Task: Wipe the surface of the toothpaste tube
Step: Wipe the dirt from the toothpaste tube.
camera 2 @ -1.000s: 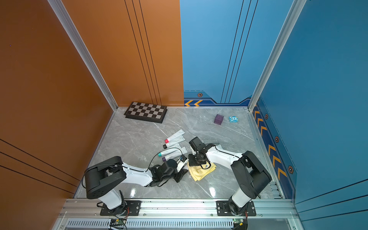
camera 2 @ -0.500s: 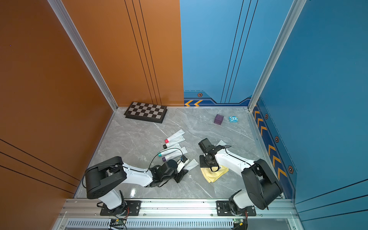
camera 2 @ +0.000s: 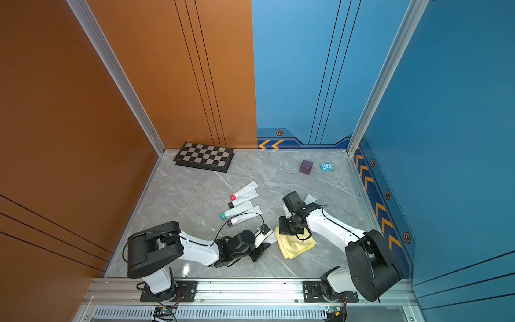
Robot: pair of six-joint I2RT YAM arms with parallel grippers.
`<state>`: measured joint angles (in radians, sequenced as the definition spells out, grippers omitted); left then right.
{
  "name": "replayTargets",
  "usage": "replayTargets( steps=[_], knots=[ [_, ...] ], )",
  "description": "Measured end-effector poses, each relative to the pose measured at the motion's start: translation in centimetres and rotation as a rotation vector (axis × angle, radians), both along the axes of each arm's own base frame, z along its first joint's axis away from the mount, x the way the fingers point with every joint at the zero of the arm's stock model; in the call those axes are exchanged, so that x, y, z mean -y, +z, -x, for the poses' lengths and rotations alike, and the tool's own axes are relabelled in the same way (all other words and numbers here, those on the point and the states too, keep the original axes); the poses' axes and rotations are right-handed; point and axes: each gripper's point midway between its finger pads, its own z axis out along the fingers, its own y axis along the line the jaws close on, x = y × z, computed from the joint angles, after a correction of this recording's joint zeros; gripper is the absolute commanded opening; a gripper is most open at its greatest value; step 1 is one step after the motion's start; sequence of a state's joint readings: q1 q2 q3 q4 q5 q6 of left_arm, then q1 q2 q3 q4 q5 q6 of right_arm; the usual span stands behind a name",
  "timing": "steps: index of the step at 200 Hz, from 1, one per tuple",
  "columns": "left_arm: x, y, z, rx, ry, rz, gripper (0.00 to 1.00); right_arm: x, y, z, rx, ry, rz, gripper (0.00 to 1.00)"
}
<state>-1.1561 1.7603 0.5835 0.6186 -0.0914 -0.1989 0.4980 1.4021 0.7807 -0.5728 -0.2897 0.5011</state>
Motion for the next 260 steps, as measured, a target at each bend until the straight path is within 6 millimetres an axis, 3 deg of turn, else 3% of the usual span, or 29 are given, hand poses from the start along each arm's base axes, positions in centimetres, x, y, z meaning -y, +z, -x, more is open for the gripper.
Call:
replayTargets(
  steps=[46,83,185,260],
  knots=[
    [0.8,-0.2,-0.2,0.01,0.002,0.0,0.32,-1.9,-1.5,1.0,-0.066,0.065,0.006,0.0],
    [0.6,-0.2,-0.5,0.007,0.037,0.006,0.32,-2.7,-2.0,0.6,-0.072,0.073,0.004,0.0],
    [0.4,-0.3,-0.6,0.001,0.055,0.009,0.31,-1.1,-2.6,-1.2,0.036,0.062,0.191,0.0],
    [0.4,-0.2,-0.7,0.002,0.054,0.01,0.31,-2.6,-2.2,-0.5,0.055,0.049,0.087,0.0]
  ],
)
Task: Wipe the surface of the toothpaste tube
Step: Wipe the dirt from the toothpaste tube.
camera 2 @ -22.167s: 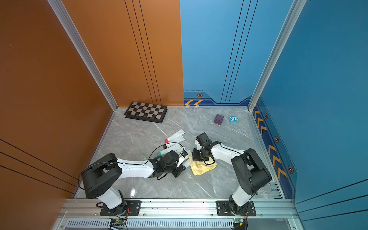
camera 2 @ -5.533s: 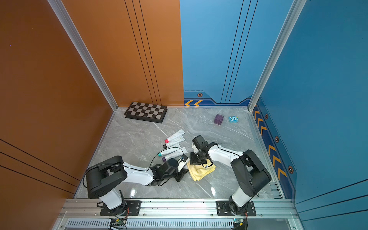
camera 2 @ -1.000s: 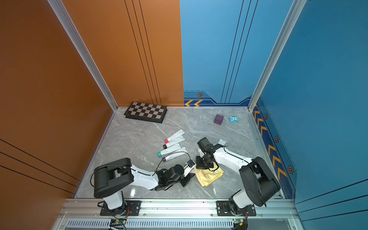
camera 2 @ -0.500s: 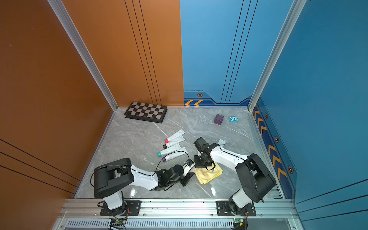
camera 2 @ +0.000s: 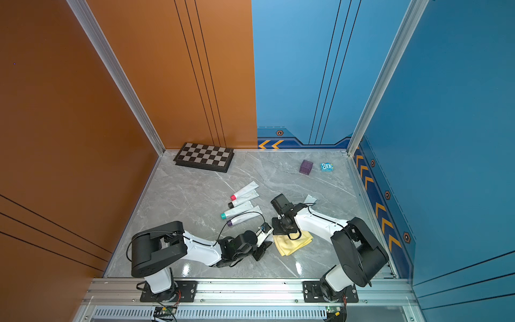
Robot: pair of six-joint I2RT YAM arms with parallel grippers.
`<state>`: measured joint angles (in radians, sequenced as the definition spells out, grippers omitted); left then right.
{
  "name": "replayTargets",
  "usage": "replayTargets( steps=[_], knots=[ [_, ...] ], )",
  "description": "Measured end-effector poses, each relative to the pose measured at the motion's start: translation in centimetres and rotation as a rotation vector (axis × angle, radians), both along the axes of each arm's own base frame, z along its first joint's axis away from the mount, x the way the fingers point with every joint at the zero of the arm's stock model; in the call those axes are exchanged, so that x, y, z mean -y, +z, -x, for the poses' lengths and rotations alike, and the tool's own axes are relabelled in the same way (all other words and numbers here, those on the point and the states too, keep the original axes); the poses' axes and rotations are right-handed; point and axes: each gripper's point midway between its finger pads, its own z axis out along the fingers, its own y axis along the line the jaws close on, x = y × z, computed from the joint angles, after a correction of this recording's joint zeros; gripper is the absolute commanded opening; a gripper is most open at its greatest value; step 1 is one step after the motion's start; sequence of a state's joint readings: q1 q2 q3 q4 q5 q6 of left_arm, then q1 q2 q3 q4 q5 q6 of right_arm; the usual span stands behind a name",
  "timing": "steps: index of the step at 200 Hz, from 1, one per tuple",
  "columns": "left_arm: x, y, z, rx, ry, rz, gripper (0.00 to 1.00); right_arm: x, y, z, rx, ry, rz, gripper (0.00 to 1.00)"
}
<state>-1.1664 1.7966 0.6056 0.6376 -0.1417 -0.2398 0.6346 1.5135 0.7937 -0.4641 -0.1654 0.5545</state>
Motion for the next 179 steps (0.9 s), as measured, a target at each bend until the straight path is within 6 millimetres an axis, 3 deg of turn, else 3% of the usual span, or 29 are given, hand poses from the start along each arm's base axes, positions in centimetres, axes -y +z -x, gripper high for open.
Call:
replayTargets(
  steps=[58,147,179],
  knots=[
    [0.1,0.0,0.0,0.006,-0.004,0.001,0.31,0.1,0.0,0.2,0.014,-0.017,-0.009,0.0],
    [0.0,-0.1,0.1,0.003,-0.008,-0.001,0.3,2.5,-0.4,-0.9,0.085,-0.03,0.208,0.0],
    [0.0,-0.1,0.1,0.002,-0.01,0.0,0.3,2.3,-0.5,-0.7,0.087,-0.022,0.208,0.0]
  ],
)
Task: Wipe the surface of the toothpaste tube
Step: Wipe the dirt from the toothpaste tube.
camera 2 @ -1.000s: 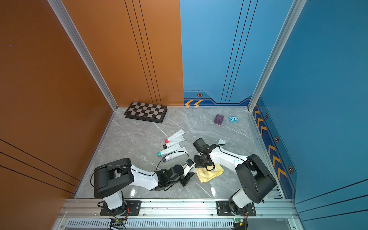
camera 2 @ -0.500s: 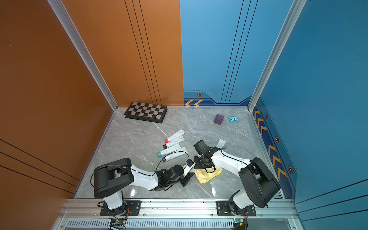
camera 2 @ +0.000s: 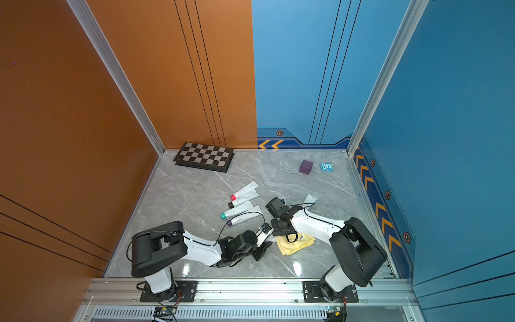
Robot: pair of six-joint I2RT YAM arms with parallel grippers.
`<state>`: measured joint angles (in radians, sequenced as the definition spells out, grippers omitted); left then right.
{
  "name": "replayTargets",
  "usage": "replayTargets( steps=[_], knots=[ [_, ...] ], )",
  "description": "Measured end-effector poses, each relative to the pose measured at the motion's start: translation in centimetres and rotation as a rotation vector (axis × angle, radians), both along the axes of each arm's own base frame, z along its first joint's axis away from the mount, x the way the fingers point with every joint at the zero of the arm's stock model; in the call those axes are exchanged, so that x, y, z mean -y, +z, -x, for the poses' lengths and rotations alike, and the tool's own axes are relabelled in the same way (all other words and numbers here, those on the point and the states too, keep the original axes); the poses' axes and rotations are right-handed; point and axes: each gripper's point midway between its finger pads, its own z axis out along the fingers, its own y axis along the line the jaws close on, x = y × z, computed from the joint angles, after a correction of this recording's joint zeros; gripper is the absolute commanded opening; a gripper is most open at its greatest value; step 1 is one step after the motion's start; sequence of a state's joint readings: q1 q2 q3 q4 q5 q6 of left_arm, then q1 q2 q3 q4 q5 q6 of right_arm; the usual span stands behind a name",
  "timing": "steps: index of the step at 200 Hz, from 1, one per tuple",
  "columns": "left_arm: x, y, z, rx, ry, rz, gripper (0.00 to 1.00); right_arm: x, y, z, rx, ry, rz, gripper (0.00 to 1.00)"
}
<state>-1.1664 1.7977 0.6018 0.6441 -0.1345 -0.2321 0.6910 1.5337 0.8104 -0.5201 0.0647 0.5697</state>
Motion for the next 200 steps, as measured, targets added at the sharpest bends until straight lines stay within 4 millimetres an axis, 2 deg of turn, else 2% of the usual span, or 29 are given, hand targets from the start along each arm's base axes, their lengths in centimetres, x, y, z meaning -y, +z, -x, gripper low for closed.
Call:
replayTargets(
  steps=[25,59,92,119,172,200],
  knots=[
    [0.0,0.0,0.0,0.001,-0.001,-0.001,0.3,-0.5,0.0,0.4,0.007,0.007,-0.034,0.0],
    [0.0,0.0,0.0,0.002,-0.001,-0.002,0.31,-2.2,0.3,1.1,-0.008,0.003,-0.159,0.0],
    [-0.1,0.0,0.0,0.003,-0.001,0.001,0.31,-2.3,0.4,1.1,-0.008,-0.004,-0.175,0.0],
    [-0.1,0.1,0.1,0.004,-0.003,0.006,0.3,-1.5,0.5,1.0,-0.001,-0.012,-0.123,0.0],
    [0.0,0.6,0.1,0.007,-0.008,0.022,0.31,2.4,0.9,1.3,0.017,-0.048,0.075,0.0],
    [0.0,0.6,0.1,0.008,-0.006,0.027,0.31,3.7,2.9,0.8,0.036,-0.099,0.022,0.0]
  ],
)
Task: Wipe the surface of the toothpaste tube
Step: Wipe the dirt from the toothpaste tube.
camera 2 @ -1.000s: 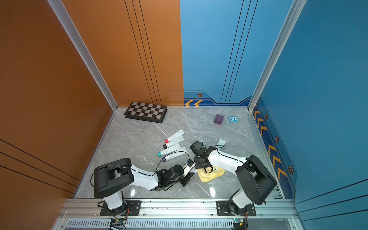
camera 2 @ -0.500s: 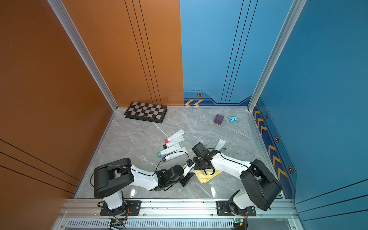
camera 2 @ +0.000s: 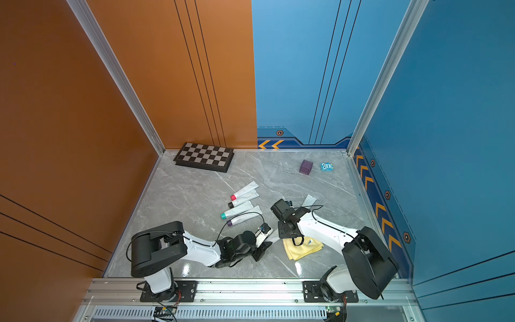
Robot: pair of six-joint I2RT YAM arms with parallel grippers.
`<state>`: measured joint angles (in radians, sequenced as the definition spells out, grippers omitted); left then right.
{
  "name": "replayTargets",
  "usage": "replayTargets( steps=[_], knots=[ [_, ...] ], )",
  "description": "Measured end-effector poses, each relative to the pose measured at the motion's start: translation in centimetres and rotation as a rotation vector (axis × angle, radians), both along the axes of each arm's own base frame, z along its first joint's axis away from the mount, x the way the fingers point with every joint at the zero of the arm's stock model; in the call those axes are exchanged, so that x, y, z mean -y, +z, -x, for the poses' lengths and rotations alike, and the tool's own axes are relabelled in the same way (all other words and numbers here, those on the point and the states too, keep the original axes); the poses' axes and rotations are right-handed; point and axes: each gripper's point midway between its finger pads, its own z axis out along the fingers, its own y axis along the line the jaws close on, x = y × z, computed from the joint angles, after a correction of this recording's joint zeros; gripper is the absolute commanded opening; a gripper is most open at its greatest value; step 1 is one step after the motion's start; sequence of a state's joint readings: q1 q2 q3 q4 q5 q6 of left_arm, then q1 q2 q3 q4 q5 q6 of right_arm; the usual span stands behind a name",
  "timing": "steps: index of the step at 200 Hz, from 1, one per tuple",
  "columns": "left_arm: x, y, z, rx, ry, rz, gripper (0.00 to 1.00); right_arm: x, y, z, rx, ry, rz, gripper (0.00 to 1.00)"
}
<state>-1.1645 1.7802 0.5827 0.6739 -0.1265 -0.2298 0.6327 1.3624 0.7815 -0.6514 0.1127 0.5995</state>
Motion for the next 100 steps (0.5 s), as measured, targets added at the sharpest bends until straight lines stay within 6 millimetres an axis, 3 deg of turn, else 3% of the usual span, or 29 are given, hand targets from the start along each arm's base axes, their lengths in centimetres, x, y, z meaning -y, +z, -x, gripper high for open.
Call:
replayTargets(
  steps=[63,100],
  knots=[
    [-0.1,0.0,-0.4,-0.017,0.003,0.007,0.33,5.9,11.6,-5.0,0.283,-0.225,-0.186,0.0],
    [-0.1,-0.1,-2.1,-0.058,0.026,0.0,0.34,7.2,13.7,-5.3,0.313,-0.247,-0.211,0.0]
  ],
)
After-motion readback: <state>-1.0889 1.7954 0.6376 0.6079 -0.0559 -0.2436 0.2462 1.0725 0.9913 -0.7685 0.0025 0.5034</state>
